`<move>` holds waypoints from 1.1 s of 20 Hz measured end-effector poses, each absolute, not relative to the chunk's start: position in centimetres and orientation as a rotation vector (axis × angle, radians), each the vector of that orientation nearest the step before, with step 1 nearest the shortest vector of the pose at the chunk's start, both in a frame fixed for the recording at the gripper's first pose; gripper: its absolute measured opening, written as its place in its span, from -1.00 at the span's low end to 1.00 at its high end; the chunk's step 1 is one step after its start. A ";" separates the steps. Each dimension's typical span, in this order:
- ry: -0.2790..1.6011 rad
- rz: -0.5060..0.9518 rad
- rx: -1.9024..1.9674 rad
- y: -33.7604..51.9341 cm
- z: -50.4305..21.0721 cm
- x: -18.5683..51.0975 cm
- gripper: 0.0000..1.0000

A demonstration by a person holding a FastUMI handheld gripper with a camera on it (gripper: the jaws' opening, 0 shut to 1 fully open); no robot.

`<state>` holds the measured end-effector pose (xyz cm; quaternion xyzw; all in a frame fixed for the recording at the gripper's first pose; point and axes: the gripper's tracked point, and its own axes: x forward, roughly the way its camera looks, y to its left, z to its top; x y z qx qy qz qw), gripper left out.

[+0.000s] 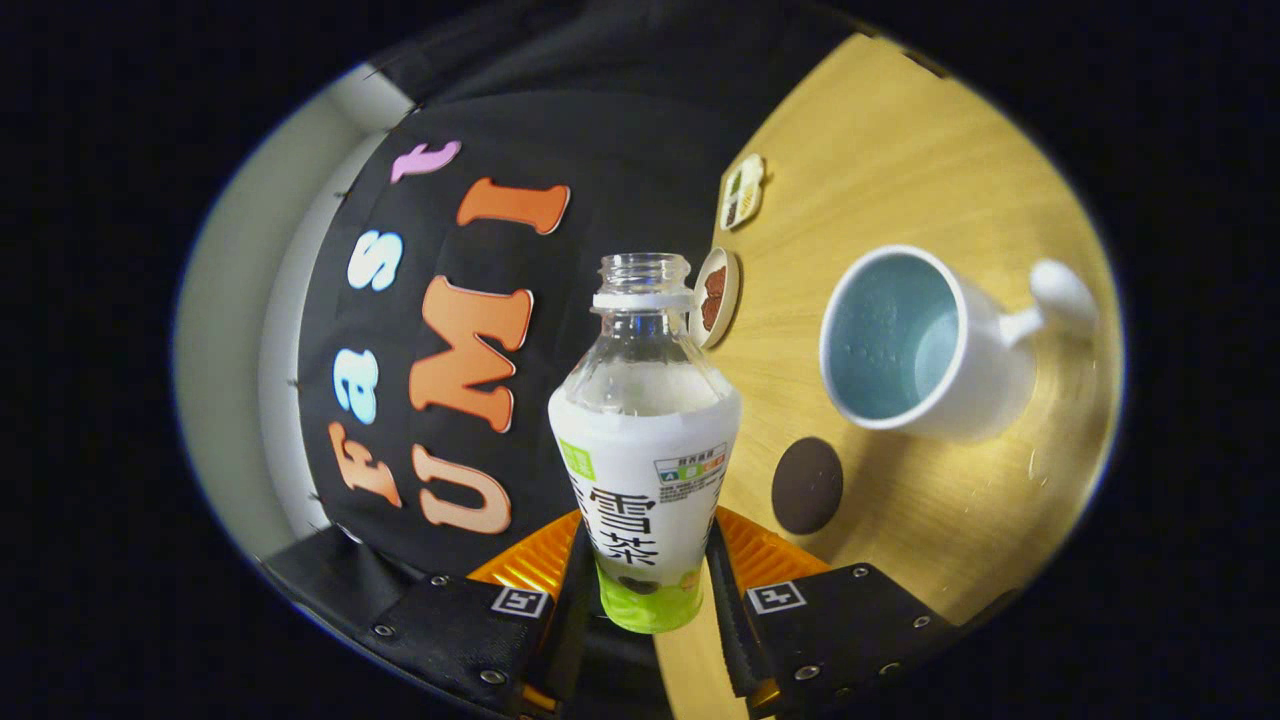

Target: Take the bottle from table, then pour the juice into the cup, finally place the bottle on the coaster

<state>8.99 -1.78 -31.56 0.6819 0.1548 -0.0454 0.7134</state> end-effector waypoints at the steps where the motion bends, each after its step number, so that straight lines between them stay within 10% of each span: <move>1: 0.338 -0.093 1.435 -2.5 -31.3 9.2 0.15; 22: 0.368 0.084 0.259 -2.2 -31.9 16.3 0.16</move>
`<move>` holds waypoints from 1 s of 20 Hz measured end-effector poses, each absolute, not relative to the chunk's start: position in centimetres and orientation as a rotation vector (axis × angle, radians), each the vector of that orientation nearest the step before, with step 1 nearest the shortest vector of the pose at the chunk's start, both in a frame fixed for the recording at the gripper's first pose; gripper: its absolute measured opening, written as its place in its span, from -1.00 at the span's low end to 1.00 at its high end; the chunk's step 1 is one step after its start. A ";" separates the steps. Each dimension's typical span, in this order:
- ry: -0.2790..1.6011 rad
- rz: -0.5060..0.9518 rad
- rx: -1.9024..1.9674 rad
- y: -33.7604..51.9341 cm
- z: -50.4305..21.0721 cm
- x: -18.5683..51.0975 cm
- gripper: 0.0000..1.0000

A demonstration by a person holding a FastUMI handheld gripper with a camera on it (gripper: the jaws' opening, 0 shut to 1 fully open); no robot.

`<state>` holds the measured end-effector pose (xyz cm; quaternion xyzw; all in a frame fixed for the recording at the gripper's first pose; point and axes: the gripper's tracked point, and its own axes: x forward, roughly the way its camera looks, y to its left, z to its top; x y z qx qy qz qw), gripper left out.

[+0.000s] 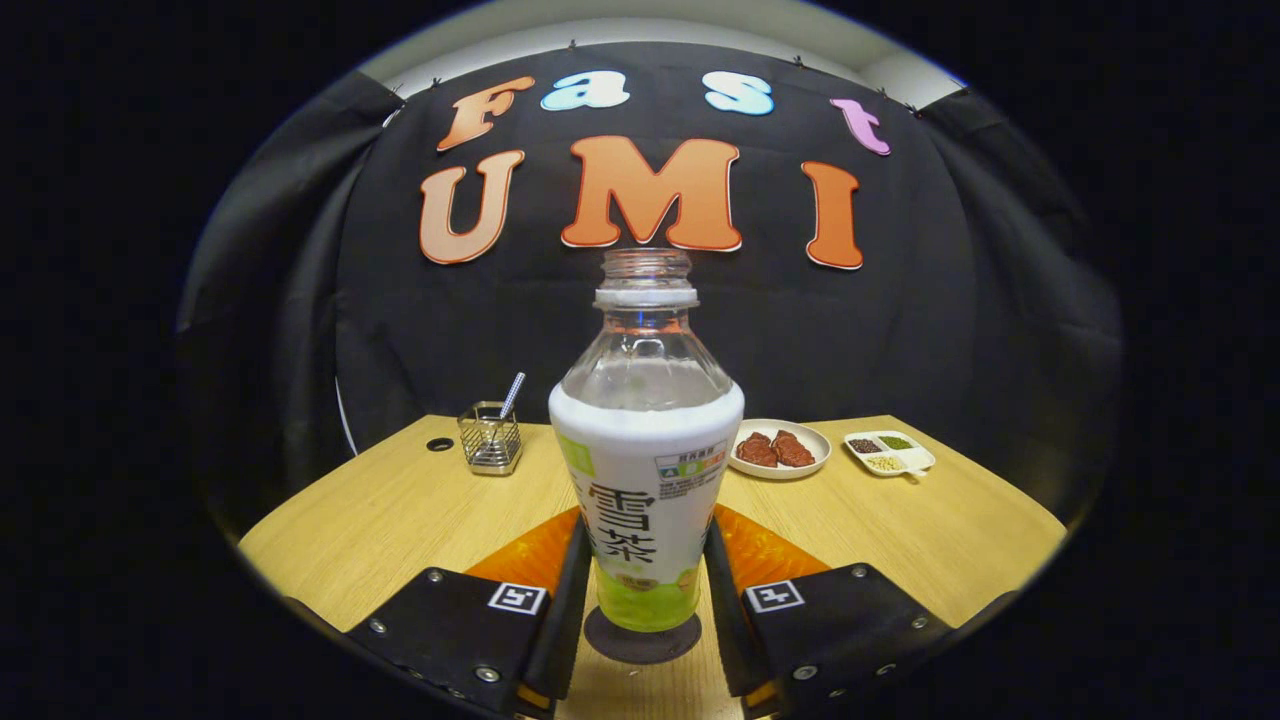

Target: Take the bottle from table, then pour the juice into the cup, finally place the bottle on the coaster

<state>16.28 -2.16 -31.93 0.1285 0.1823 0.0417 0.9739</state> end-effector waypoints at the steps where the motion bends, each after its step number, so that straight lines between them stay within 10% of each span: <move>1: 0.380 0.086 0.249 -2.0 -32.7 16.4 0.16; 11: 0.491 0.124 0.272 -0.4 -37.4 16.1 0.16; 20: 0.440 0.075 0.312 -2.5 -33.9 14.0 0.85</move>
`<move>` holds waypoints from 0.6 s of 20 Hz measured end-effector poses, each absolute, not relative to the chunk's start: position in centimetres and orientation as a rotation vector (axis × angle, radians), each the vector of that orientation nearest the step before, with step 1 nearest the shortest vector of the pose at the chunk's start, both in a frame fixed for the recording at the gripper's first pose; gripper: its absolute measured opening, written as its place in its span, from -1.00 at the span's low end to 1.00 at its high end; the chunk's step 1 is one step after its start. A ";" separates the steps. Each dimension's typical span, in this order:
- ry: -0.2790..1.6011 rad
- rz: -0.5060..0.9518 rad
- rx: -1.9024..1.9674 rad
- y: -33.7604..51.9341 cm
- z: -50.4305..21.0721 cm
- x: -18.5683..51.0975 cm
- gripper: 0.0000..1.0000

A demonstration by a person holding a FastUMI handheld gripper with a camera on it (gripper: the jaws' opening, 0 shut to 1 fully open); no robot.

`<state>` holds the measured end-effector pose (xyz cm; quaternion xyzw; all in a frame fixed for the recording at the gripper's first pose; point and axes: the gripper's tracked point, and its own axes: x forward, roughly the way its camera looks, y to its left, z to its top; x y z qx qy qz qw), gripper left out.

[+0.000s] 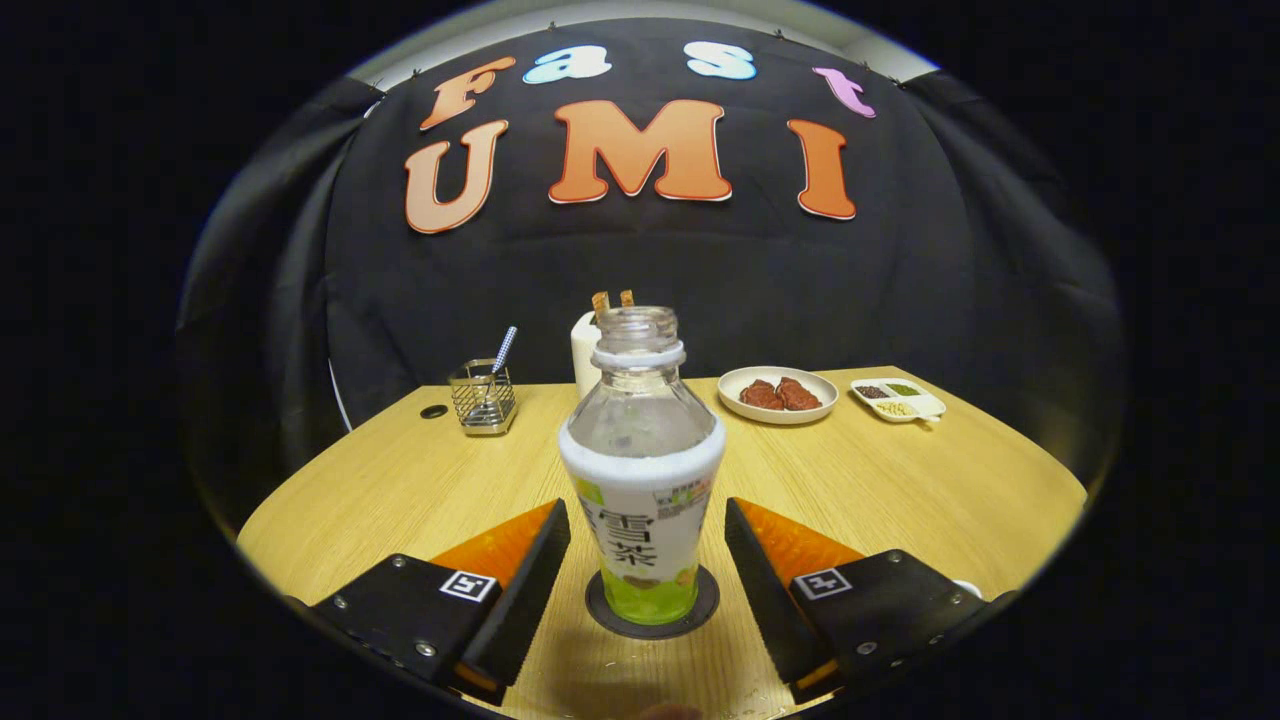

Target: Take the bottle from table, then pour the juice into the cup, finally place the bottle on the coaster

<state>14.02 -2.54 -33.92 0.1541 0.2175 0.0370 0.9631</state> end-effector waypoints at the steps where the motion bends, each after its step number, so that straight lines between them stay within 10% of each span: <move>1: 0.431 0.079 0.311 -2.6 -33.2 13.7 0.92; 12: 0.294 0.039 0.256 -5.4 -22.0 8.4 0.95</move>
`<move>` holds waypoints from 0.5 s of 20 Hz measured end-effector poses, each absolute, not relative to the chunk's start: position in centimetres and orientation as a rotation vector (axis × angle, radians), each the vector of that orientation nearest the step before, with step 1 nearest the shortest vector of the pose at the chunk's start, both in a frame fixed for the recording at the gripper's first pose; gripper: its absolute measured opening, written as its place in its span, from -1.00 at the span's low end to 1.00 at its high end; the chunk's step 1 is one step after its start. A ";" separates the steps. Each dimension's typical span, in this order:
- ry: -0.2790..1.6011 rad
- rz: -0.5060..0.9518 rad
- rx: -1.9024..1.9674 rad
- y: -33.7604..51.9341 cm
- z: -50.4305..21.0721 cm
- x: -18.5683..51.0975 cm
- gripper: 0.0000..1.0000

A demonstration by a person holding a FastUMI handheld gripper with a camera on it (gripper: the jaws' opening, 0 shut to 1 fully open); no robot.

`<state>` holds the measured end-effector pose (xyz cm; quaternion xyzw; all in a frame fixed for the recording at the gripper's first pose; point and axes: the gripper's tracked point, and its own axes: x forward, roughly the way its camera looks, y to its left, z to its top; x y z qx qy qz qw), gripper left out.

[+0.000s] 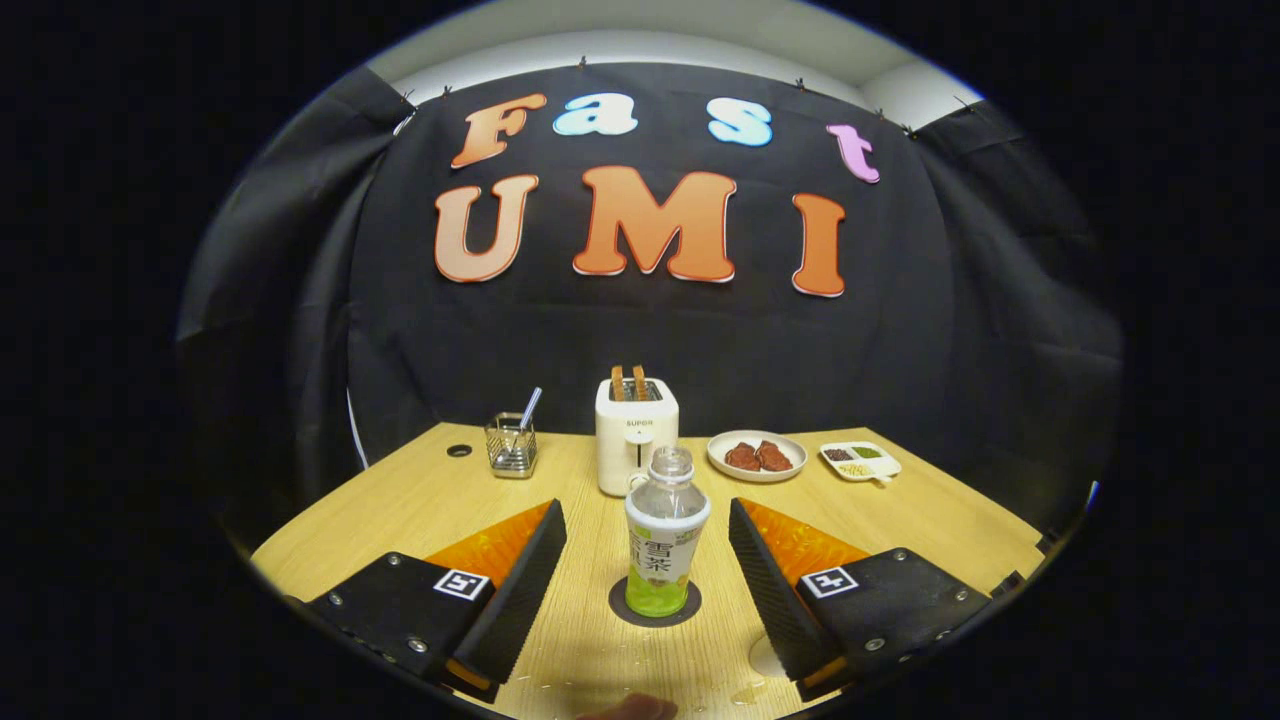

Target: Take the bottle from table, then pour the juice into the cup, finally place the bottle on the coaster

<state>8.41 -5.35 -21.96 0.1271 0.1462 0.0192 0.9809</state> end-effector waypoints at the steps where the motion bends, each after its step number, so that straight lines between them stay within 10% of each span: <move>1: 0.279 0.033 0.259 -5.5 -20.6 7.8 0.94; 10: 0.166 0.050 0.284 -4.5 -11.3 1.8 0.94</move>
